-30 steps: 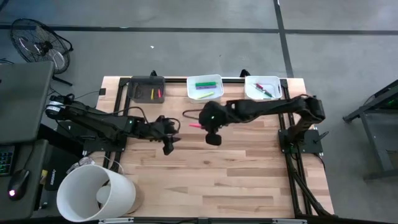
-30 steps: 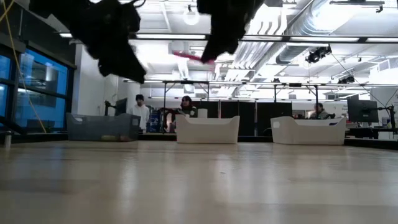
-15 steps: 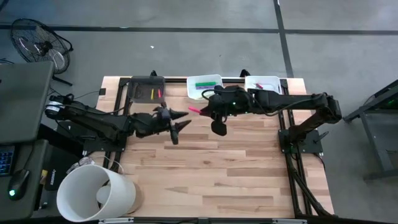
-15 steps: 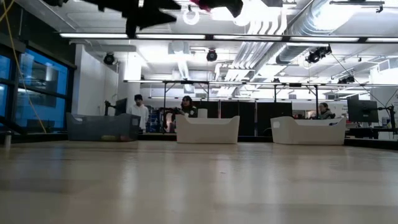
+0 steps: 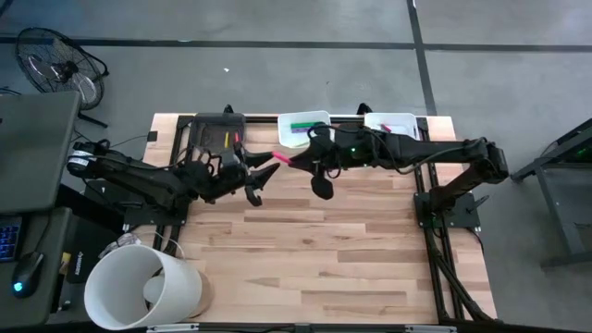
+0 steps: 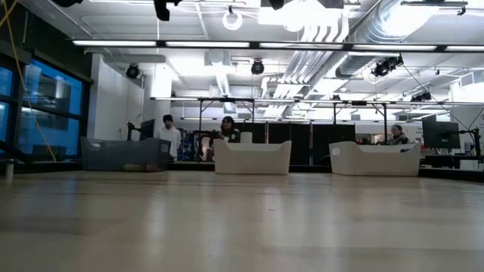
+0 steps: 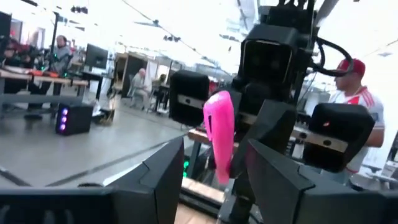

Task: Pick & Place Markers
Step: Put the pink pen into the black bin

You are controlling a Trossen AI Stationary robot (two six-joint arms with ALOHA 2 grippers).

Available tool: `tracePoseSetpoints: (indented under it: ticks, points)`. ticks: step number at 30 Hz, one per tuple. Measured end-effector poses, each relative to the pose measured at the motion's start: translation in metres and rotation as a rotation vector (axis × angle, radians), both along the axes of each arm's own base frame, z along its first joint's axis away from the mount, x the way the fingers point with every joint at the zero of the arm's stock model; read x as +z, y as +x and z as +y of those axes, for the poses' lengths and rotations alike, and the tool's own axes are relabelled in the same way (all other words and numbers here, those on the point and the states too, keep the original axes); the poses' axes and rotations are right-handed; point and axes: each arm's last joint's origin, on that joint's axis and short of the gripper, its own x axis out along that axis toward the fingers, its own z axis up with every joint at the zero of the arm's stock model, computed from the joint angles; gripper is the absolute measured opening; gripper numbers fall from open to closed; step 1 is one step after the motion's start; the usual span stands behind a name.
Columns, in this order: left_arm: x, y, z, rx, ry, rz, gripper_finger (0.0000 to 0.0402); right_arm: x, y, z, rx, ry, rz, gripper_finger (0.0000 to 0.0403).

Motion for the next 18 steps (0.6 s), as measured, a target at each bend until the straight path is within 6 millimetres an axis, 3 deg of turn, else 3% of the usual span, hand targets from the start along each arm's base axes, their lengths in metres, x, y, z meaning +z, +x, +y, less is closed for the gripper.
tracePoseSetpoints:
  ticks: [10, 18]
  points:
    - [0.012, 0.001, -0.001, -0.031, 0.029, -0.036, 0.0169, -0.009, 0.019, 0.001, 0.052, 0.022, -0.048, 0.0029]
    - [0.011, 0.002, -0.002, -0.046, 0.029, -0.007, 0.0169, -0.004, 0.020, 0.001, 0.042, 0.015, -0.102, 0.0033]
